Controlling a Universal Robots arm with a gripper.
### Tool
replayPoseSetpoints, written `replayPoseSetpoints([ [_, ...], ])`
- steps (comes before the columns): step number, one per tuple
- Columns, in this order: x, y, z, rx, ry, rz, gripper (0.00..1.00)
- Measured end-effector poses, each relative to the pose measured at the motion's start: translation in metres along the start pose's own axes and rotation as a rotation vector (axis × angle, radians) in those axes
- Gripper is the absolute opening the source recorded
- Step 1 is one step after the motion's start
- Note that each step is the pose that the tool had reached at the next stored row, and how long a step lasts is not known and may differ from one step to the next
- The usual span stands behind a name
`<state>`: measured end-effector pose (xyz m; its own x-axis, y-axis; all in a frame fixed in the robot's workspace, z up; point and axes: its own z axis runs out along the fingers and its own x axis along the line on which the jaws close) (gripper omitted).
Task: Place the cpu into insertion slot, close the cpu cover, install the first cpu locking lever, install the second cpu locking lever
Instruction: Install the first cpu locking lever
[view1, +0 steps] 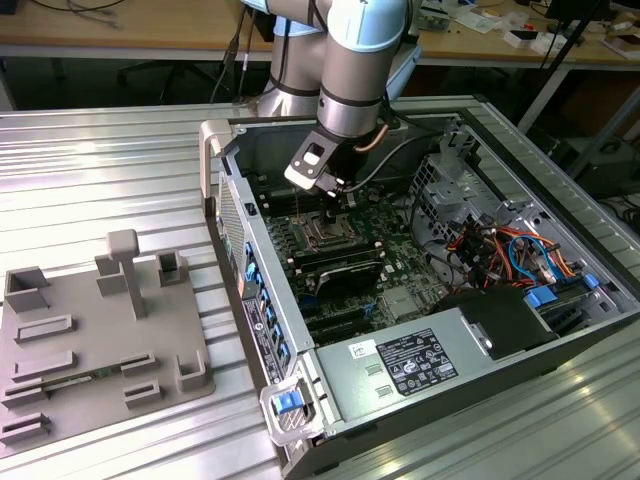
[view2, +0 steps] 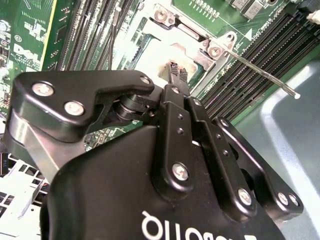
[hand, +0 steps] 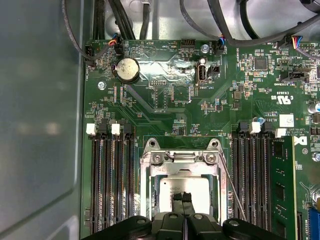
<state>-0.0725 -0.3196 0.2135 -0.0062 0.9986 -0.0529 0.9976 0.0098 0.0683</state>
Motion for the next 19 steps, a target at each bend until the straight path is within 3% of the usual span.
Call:
replayPoseSetpoints([
  [3,0.0003,0.0002,-0.001,0.0,0.0,0.0,0.11],
  [9,0.0014,0.0017,-0.025,-0.0001,0.0001,-0.002,0.11],
  [10,0.0018,0.0019,-0.0265,-0.0002,0.0002,-0.004,0.11],
  [12,0.0026,0.0019,-0.0268,-0.0008,0.0011,-0.014,0.11],
  [16,0.0027,0.0019,-0.0269,-0.0051,0.0067,-0.099,0.11],
  [19,0.0027,0.0019,-0.0268,-0.0052,0.0069,-0.1,0.11],
])
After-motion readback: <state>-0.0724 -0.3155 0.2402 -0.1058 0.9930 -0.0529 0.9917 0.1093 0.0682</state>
